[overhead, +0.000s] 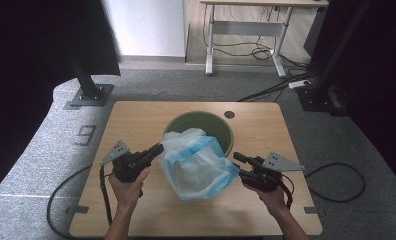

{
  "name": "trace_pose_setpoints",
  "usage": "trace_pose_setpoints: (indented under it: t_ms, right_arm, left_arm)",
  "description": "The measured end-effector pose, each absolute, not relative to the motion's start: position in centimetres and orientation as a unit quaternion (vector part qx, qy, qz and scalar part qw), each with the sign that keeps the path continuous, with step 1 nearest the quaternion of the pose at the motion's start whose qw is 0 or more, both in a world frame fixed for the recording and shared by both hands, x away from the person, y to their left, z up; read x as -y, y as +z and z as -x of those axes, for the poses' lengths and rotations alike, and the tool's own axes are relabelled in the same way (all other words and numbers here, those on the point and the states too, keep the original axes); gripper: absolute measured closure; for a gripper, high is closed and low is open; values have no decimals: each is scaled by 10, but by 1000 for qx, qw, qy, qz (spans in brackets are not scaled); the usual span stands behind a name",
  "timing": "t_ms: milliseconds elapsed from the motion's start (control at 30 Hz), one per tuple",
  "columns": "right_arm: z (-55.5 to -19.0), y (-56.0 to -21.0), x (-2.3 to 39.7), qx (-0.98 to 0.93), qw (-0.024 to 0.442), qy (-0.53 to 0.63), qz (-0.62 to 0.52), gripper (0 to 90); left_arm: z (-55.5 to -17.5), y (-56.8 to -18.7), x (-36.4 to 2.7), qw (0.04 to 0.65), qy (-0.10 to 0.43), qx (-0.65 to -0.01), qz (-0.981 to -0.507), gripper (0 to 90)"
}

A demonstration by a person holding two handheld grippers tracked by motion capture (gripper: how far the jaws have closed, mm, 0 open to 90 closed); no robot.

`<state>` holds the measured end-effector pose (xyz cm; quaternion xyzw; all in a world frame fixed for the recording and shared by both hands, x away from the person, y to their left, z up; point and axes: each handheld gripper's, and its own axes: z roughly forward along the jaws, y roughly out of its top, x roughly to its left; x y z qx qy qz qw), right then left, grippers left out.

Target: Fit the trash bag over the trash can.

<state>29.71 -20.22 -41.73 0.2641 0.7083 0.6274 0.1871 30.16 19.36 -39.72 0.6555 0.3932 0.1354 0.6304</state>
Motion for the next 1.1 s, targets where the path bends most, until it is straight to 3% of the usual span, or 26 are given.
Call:
trace_pose_setpoints:
  t_ms: [267,333,433,533,833,1100]
  right_arm:
    - [-303,-415,181,-719,185,618,-260,581]
    - [-305,-415,180,-716,190,620,-260,631]
    - [-309,-415,179,-718,187,619,-257,802]
    - [-307,-412,177,-725,197,614,-242,881]
    - [-313,-387,188,-724,235,604,-236,889]
    - [-339,-363,206,-709,288,589,-258,891]
  left_arm:
    - [-301,-396,-193,634,132,-390,-655,898]
    - [-301,-396,-194,636,133,-390,-652,898]
    - [-301,-396,-196,640,128,-391,-649,898]
    - [-302,-395,-196,643,126,-388,-648,898]
    - [-310,-382,-191,644,127,-377,-654,898]
    - [-327,-360,-177,631,130,-360,-675,898]
